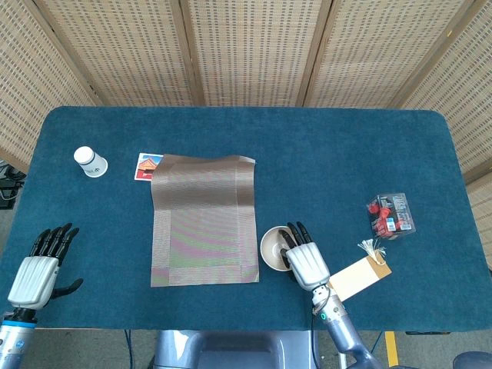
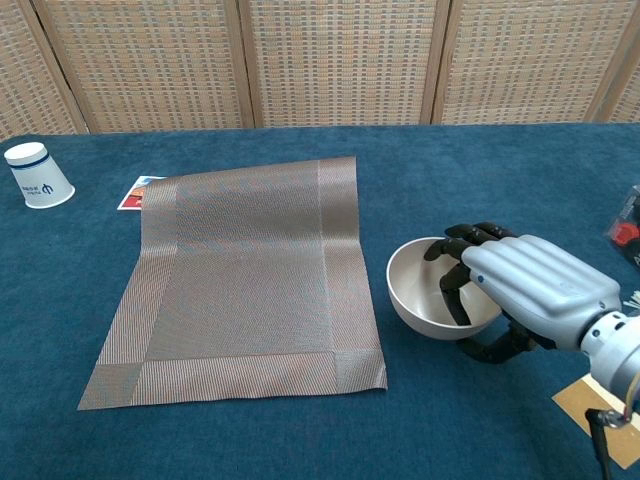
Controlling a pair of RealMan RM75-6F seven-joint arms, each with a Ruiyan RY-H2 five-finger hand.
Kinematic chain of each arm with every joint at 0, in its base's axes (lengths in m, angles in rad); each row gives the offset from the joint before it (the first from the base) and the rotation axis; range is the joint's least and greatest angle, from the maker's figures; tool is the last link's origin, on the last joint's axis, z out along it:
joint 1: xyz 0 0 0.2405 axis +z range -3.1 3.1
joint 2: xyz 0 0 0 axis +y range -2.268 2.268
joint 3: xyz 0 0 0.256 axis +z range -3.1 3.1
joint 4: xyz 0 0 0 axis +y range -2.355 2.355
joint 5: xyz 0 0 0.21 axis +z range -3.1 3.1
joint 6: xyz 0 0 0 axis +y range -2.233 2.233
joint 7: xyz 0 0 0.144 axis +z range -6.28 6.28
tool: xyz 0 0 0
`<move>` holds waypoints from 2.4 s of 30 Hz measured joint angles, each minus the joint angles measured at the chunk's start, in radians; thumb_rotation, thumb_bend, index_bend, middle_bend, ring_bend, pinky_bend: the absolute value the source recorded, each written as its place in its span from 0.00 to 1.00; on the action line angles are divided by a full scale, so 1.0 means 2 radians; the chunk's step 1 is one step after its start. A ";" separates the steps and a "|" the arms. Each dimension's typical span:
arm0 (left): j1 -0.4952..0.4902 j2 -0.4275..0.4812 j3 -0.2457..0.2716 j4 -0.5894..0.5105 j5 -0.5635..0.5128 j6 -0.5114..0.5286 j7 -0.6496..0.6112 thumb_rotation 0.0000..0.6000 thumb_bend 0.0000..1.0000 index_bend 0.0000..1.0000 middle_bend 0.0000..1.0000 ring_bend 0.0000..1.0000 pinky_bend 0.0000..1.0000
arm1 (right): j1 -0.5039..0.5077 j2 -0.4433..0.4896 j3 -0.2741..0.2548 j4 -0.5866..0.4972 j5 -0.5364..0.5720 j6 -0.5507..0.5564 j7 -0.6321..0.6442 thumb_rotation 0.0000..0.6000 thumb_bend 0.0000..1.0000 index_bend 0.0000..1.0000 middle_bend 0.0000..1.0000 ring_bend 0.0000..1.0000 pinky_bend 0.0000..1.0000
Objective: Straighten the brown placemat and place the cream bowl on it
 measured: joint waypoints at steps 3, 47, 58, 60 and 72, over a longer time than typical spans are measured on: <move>0.000 0.000 0.000 0.001 0.000 -0.002 0.000 1.00 0.16 0.00 0.00 0.00 0.00 | 0.001 0.001 0.000 0.002 -0.003 0.003 0.003 1.00 0.45 0.72 0.23 0.00 0.02; -0.001 -0.001 -0.008 -0.005 0.009 0.001 0.007 1.00 0.16 0.00 0.00 0.00 0.00 | 0.011 0.162 0.143 0.054 0.149 0.020 0.068 1.00 0.42 0.73 0.21 0.00 0.02; 0.004 -0.001 -0.006 -0.006 0.018 0.013 0.004 1.00 0.16 0.00 0.00 0.00 0.00 | -0.008 0.166 0.117 0.057 0.169 0.024 0.081 1.00 0.41 0.73 0.21 0.00 0.02; 0.004 -0.001 -0.006 -0.006 0.020 0.015 0.004 1.00 0.16 0.00 0.00 0.00 0.00 | -0.009 0.165 0.115 0.063 0.175 0.020 0.081 1.00 0.41 0.73 0.21 0.00 0.02; 0.005 -0.001 -0.003 -0.002 0.029 0.018 -0.001 1.00 0.16 0.01 0.00 0.00 0.00 | -0.012 0.153 0.109 0.084 0.209 0.010 0.076 1.00 0.41 0.73 0.19 0.00 0.01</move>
